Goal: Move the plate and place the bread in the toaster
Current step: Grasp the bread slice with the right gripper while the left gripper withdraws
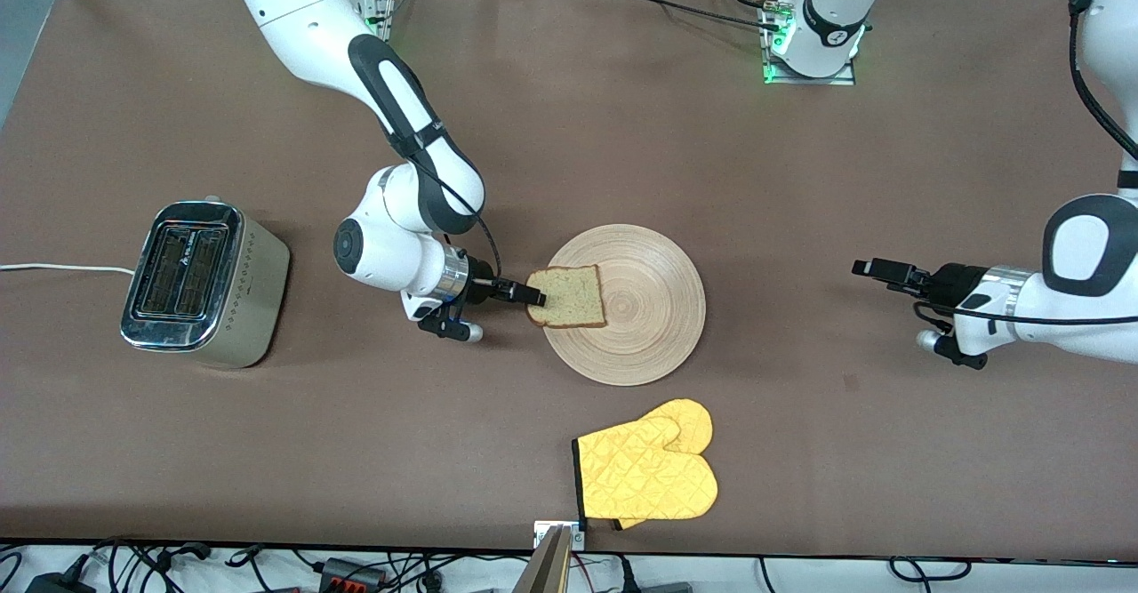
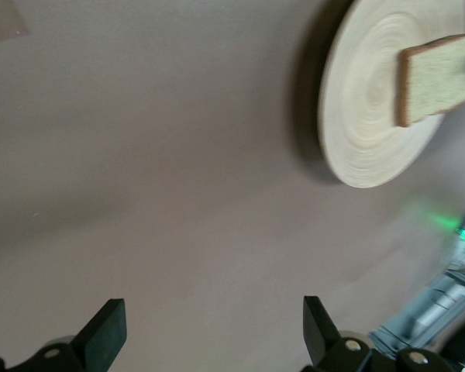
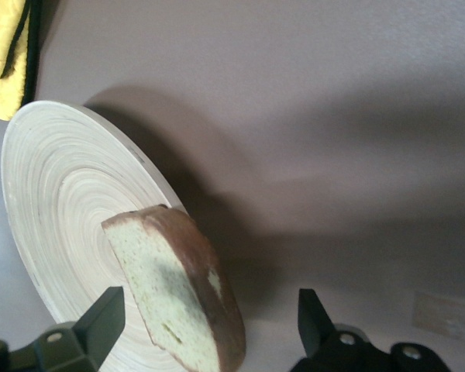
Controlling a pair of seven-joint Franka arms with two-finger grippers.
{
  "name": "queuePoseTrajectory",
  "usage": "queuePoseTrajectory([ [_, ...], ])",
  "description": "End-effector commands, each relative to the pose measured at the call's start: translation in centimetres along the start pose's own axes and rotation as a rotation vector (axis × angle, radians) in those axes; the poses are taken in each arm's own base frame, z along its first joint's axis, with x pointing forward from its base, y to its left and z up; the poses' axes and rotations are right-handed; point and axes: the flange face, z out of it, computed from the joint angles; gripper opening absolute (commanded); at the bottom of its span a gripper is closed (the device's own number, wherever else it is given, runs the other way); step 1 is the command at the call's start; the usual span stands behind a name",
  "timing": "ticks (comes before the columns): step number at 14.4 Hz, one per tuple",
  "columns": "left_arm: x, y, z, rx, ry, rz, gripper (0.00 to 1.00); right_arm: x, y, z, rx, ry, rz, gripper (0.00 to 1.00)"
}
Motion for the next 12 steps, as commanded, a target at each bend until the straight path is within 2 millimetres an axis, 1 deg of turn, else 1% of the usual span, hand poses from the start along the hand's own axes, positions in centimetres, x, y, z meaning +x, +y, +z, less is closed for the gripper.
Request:
queuePoseTrajectory([
  [1,-0.8,5.2,-2.0,0.228,-0.002,-0.062,1.0,0.5,-0.7,1.3,0.031,0.006,0.005,0.96],
  [3,-1.0,8.5,-3.0,0.377,0.028,-0.111,1.0,0.6,-0.6,1.5,0.044,0.003,0.025,0.88],
  [4,-1.3,9.8,-3.6,0.432,0.049,-0.133,1.0,0.6,-0.6,1.5,0.045,0.003,0.026,0.78],
  [5,-1.7,10.7,-4.2,0.471,0.065,-0.142,1.0,0.6,-0.6,1.5,0.045,0.001,0.026,0.69],
  [6,-2.2,11.4,-5.1,0.498,0.085,-0.145,1.0,0.6,-0.6,1.5,0.045,0.001,0.024,0.55],
  [7,-3.0,12.5,-6.3,0.529,0.111,-0.142,1.0,0.5,-0.6,1.6,0.045,-0.001,0.023,0.45],
  [8,-3.8,14.0,-7.4,0.573,0.135,-0.131,1.0,0.3,-0.7,1.7,0.044,-0.004,0.021,0.35],
  [9,-5.1,15.4,-8.8,0.606,0.153,-0.118,1.0,0.2,-0.9,1.7,0.043,-0.002,0.012,0.25],
  [10,-6.4,16.6,-9.8,0.611,0.16,-0.121,1.0,0.3,-1.0,1.5,0.047,0.0,0.005,0.14],
  [11,-7.4,17.4,-10.6,0.618,0.168,-0.124,1.0,0.4,-1.8,0.9,0.058,0.005,-0.01,0.02],
  [12,-8.7,18.3,-12.2,0.635,0.207,-0.126,1.0,0.8,-2.8,-0.2,0.072,0.014,-0.026,0.0],
])
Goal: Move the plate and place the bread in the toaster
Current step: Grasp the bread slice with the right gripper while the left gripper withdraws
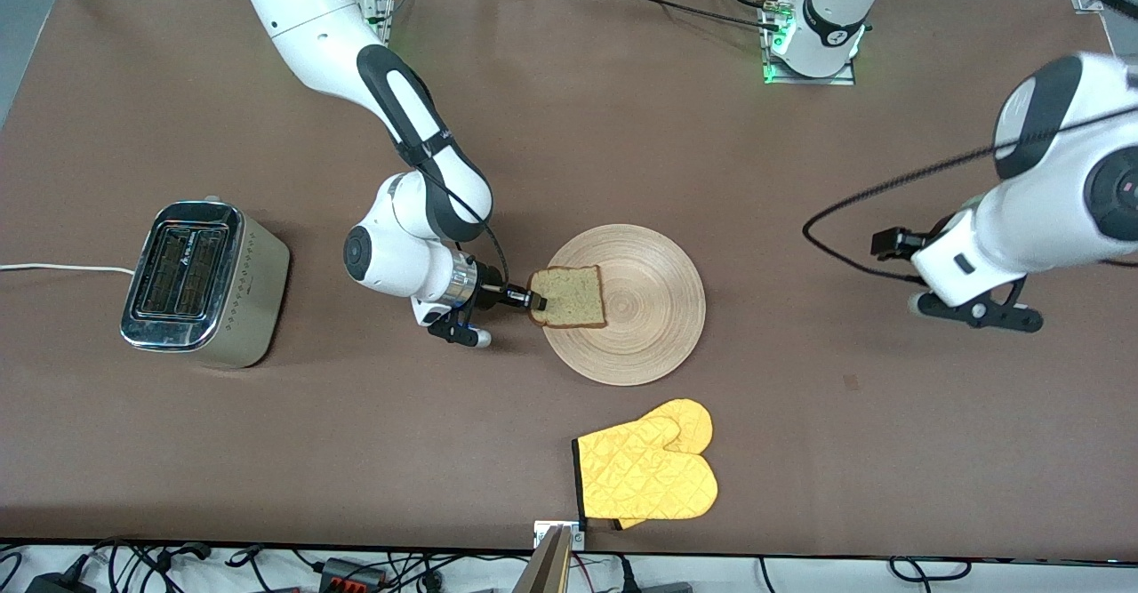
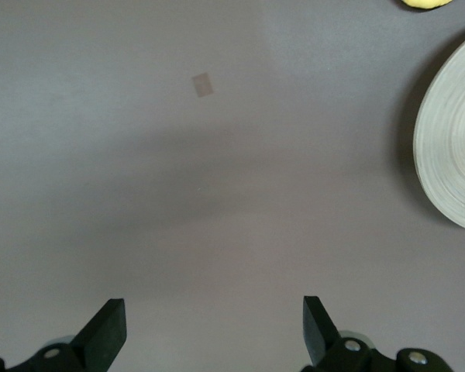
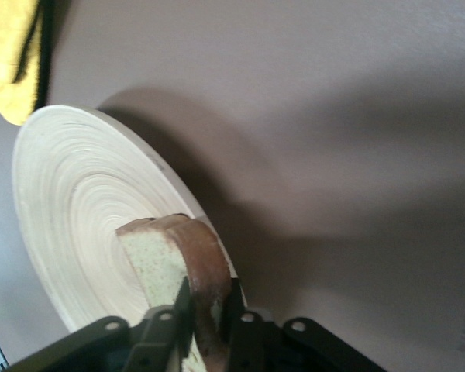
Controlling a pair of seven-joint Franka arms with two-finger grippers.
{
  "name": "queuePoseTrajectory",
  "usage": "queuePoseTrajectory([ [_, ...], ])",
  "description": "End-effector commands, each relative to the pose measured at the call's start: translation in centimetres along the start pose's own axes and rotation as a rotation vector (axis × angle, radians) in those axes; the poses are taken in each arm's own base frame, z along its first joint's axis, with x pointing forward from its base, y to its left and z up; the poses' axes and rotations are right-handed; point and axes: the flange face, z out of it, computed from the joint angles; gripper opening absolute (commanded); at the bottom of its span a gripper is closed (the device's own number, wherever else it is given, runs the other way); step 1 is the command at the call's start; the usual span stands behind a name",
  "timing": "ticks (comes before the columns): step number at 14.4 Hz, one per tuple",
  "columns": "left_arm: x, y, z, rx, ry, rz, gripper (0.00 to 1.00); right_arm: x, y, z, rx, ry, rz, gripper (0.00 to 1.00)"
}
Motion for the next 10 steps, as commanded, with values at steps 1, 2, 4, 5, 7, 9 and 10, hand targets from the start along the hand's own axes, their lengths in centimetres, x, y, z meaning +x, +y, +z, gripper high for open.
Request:
queuePoseTrajectory([
  [1,-3.5,0.3,-4.6,0.073,0.055,0.028,1.0,0.6,-2.6,-1.5,0.046,0.009,-0.043,0.0],
  [2,-4.2,0.5,-5.0,0.073,0.055,0.119,1.0,0.6,-3.2,-2.2,0.035,0.0,-0.069,0.0],
  [4,-6.3,0.4,-5.5,0.015,0.086,0.132,1.0,0.5,-4.7,-5.1,-0.02,0.015,-0.138,0.0],
  [5,-6.8,-0.5,-5.7,-0.007,0.124,0.099,1.0,1.1,-4.4,-6.4,-0.073,0.018,-0.157,0.0],
  [7,-7.9,-1.2,-6.4,-0.025,0.157,0.068,1.0,2.3,-4.6,-10.4,-0.192,0.018,-0.241,0.0],
  [9,-8.8,-2.6,-6.5,-0.053,0.17,-0.007,1.0,3.4,-3.7,-15.7,-0.28,0.001,-0.233,0.0],
  [10,-9.5,-3.7,-6.1,-0.108,0.196,-0.057,1.0,4.0,-2.7,-18.3,-0.325,-0.023,-0.218,0.0],
])
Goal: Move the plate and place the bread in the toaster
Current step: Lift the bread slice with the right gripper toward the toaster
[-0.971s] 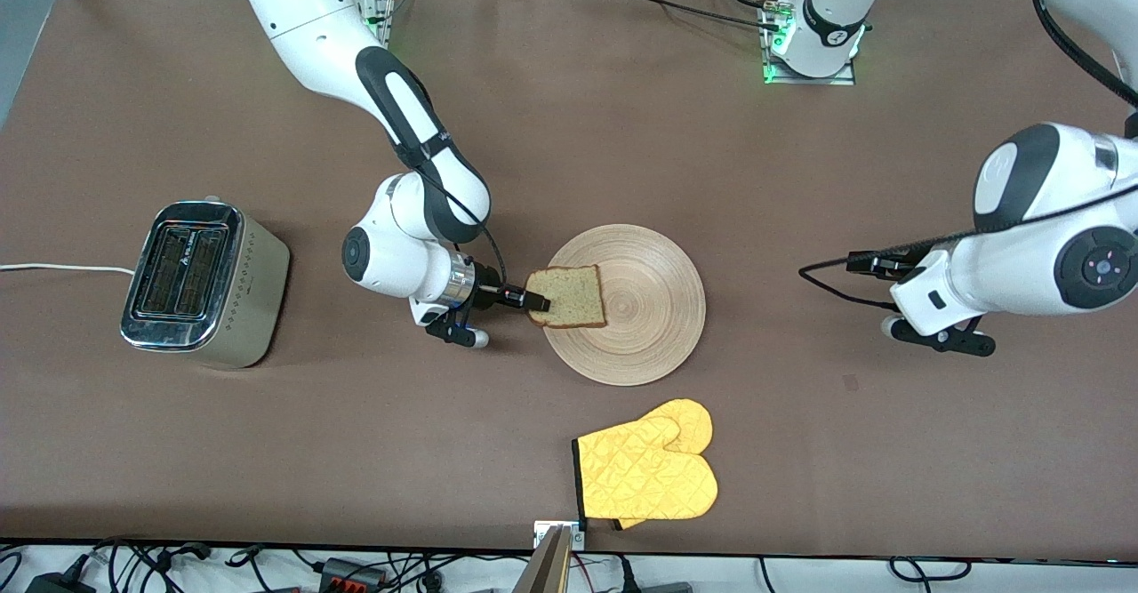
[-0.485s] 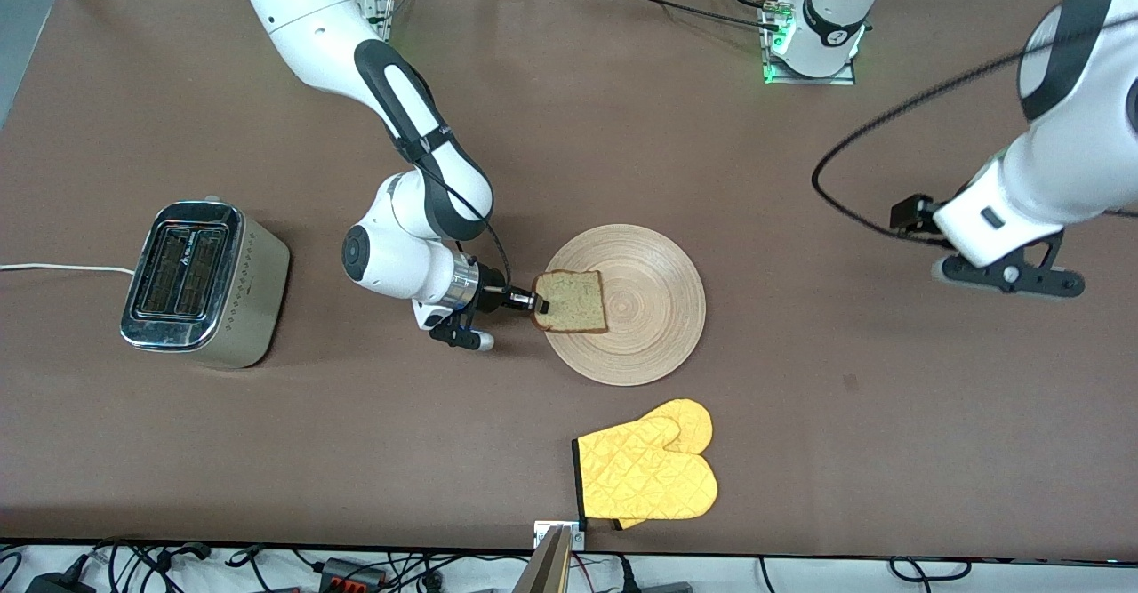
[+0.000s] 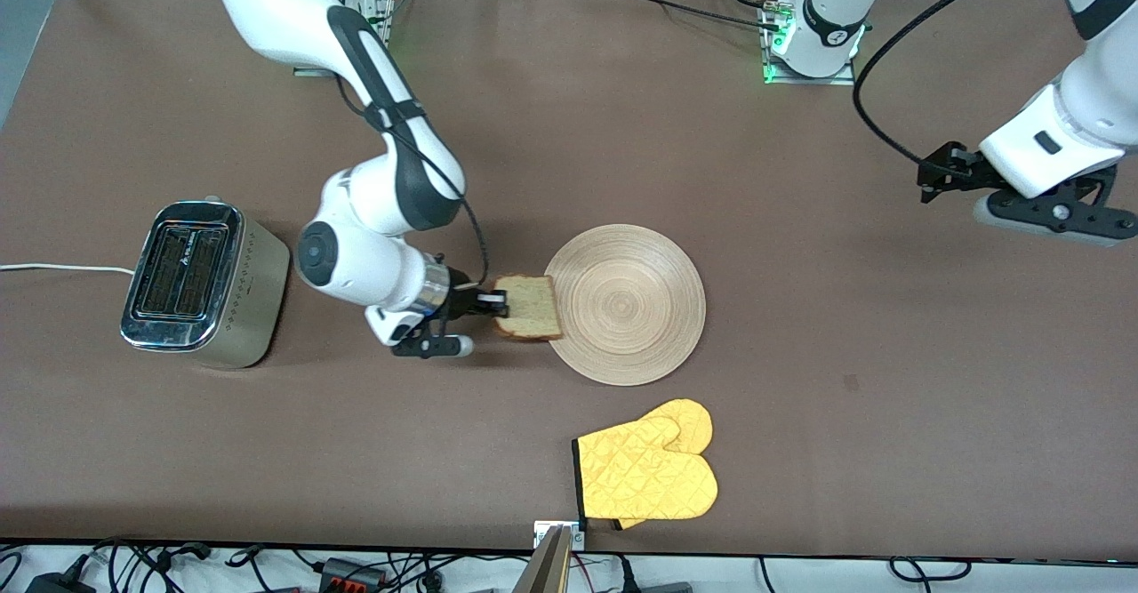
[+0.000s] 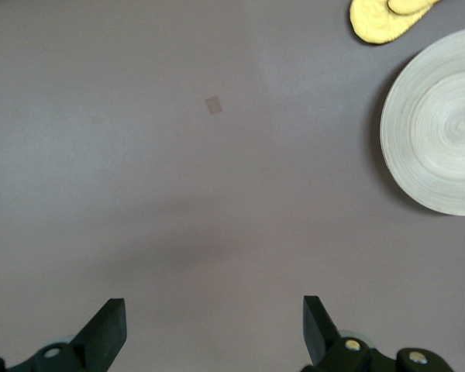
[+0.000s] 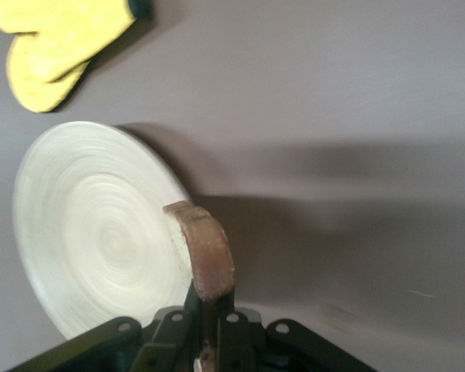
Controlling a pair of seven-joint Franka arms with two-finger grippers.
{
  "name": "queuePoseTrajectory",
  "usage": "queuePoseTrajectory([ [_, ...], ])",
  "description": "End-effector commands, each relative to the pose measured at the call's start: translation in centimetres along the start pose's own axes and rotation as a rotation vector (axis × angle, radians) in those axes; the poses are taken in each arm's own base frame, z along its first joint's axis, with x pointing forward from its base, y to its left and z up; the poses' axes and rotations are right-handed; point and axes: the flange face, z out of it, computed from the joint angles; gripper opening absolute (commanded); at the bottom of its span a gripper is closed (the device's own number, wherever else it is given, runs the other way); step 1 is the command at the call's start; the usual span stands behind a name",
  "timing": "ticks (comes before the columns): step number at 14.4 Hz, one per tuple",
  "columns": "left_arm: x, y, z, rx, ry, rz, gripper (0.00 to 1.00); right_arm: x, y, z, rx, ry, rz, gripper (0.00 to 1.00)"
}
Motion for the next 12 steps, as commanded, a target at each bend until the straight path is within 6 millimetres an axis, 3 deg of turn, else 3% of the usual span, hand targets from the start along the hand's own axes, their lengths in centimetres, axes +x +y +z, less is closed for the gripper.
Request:
queuePoseTrajectory([
  [1,-2.9,-2.4,0.7,-0.085,0.081,-0.096,1.0,0.2,3.9,-7.0,-0.137,-0.072,0.025,0.0],
  [4,-3.2,-0.8,0.7,-0.025,0.144,-0.041,1.0,-0.5,8.4,-14.7,-0.315,-0.109,0.038,0.0],
  [7,-3.4,-0.8,0.4,-0.006,0.133,-0.039,1.0,-1.3,11.9,-18.5,-0.477,-0.132,0.084,0.0],
  [9,-3.6,0.1,-0.4,-0.004,0.112,-0.028,1.0,-1.5,14.7,-22.1,-0.534,-0.112,0.112,0.0],
  [10,-3.8,0.6,-0.7,0.002,0.106,-0.021,1.0,-2.0,15.4,-24.6,-0.559,-0.09,0.084,0.0],
  [12,-4.4,0.2,-1.4,0.003,0.06,-0.037,1.0,-2.2,17.6,-27.0,-0.605,-0.1,0.02,0.0],
])
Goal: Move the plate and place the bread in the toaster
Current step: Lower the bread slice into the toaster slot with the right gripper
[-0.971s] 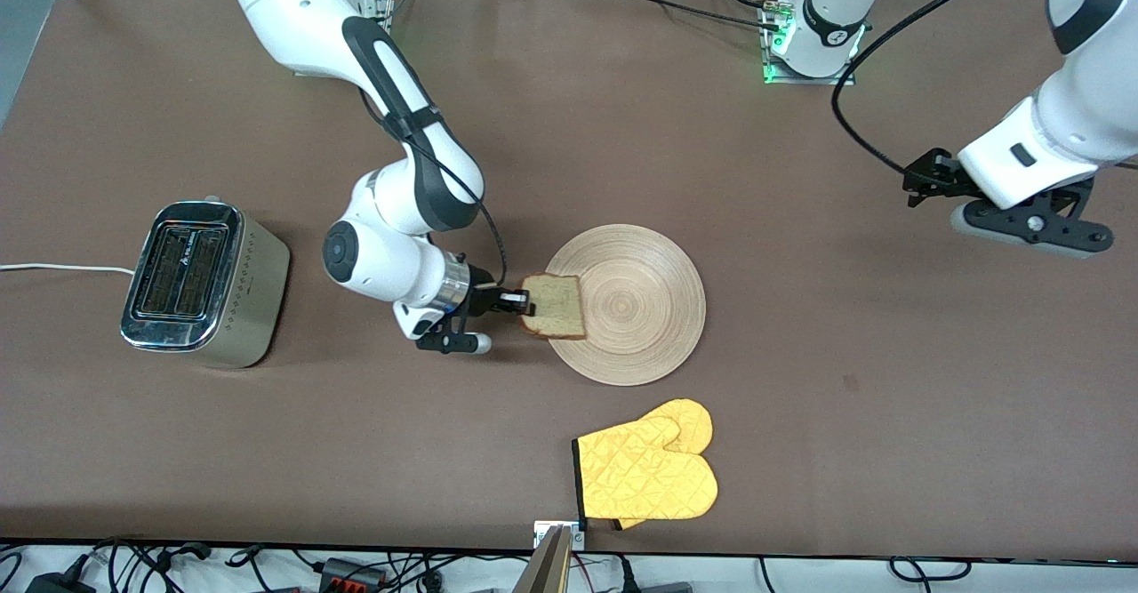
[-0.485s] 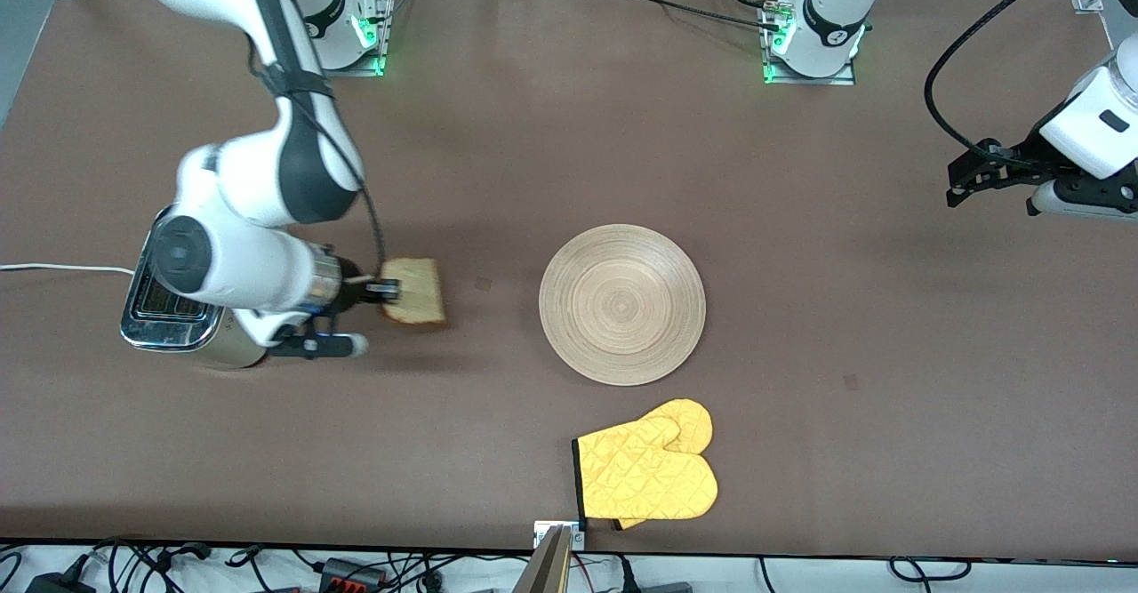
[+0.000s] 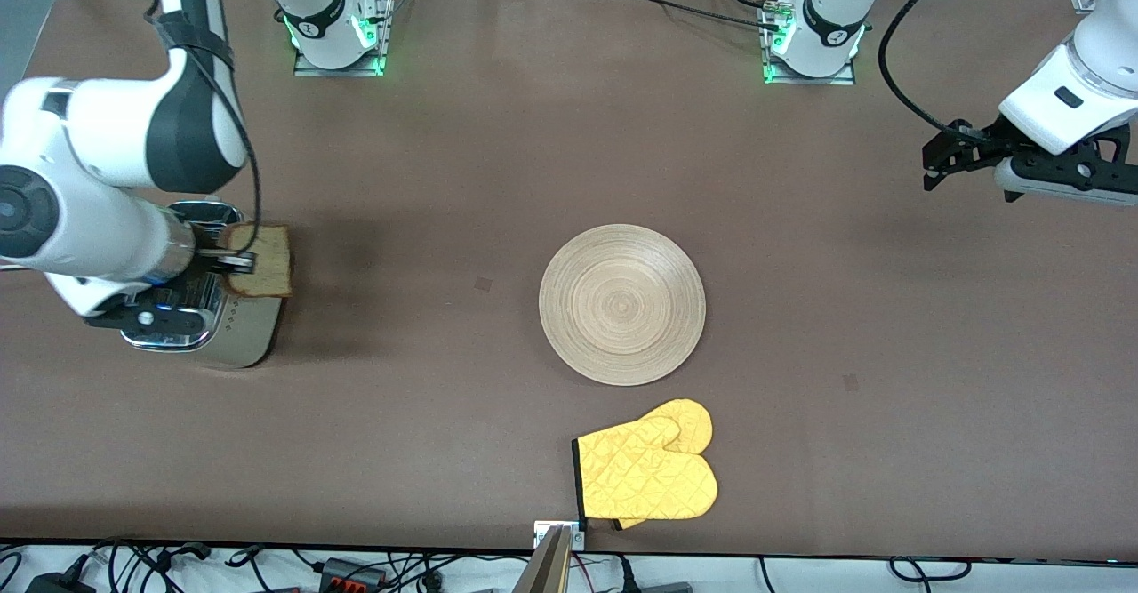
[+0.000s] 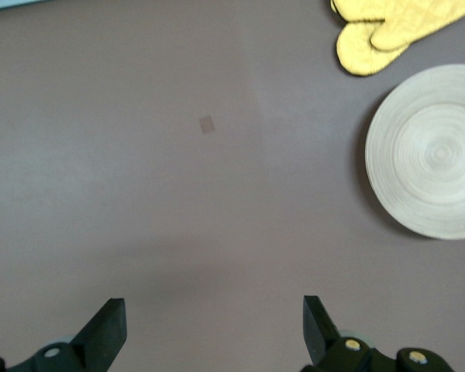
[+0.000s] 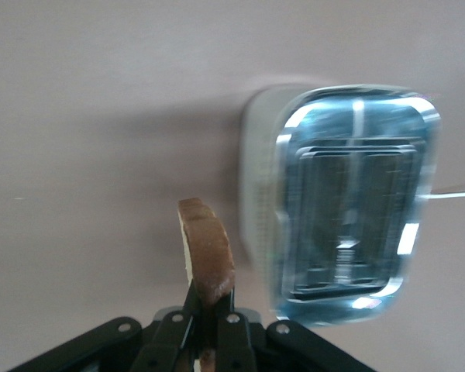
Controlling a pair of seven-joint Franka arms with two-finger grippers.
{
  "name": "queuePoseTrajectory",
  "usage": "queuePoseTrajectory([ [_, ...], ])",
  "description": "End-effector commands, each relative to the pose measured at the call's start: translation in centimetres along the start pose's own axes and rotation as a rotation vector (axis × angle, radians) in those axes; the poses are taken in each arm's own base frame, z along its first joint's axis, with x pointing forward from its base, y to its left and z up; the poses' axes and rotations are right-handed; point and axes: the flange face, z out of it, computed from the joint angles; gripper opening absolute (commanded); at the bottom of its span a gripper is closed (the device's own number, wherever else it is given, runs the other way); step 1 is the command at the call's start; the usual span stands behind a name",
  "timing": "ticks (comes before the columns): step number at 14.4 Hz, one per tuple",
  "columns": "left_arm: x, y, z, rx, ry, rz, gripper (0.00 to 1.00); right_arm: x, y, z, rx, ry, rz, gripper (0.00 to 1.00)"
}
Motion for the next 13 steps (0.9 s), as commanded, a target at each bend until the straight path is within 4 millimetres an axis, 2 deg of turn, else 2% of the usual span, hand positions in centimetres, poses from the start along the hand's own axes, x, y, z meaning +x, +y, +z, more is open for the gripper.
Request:
queuePoseTrajectory([
  [1,-0.7,-0.9,-1.4,0.022,-0.039,-0.028,1.0,-1.1,4.3,-1.9,-0.041,0.008,-0.049,0.0],
  [3,-0.1,-1.5,-1.2,0.012,-0.041,-0.039,1.0,-1.3,7.0,-2.4,-0.048,0.014,-0.066,0.0],
  [6,0.3,-1.2,-1.0,0.016,-0.038,-0.028,1.0,-1.1,9.0,-0.6,-0.082,-0.025,-0.04,0.0],
  [8,0.4,-0.7,-1.1,0.024,-0.035,-0.017,1.0,-0.5,8.9,0.5,-0.095,-0.032,-0.033,0.0],
  [13,0.6,-0.2,-1.5,0.026,-0.025,-0.009,1.0,0.7,7.4,1.2,-0.122,0.01,-0.048,0.0],
])
